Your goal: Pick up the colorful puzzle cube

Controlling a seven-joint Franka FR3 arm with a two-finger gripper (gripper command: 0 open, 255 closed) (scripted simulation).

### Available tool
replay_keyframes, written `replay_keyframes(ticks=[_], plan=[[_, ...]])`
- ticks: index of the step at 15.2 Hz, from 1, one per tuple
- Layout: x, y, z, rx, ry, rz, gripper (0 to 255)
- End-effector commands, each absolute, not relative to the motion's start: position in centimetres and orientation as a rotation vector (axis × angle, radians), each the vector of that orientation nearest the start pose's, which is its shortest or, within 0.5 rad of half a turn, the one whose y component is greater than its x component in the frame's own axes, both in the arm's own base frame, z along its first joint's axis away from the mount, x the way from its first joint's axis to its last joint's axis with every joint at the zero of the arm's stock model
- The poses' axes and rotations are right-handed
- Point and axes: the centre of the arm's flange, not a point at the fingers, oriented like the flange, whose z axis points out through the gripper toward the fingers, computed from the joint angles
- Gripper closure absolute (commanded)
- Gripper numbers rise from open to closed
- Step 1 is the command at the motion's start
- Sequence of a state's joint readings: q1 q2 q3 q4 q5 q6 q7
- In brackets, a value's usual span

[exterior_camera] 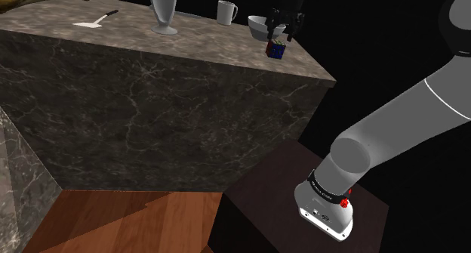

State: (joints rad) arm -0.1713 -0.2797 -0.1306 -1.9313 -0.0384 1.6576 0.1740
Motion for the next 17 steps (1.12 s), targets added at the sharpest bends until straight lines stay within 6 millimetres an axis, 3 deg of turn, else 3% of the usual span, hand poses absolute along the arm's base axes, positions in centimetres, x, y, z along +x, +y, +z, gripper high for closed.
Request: replay_keyframes(ticks=[1, 6, 7, 17], plan=[[44.7, -15.1, 59.3, -3.057, 0.732, -0.008, 0], [44.7, -15.1, 57.4, -3.057, 0.732, -0.008, 0], [44.7, -15.2, 57.4, -3.057, 0.732, -0.008, 255], [44.7, -15.1, 58.0, -3.057, 0.732, -0.008, 255]])
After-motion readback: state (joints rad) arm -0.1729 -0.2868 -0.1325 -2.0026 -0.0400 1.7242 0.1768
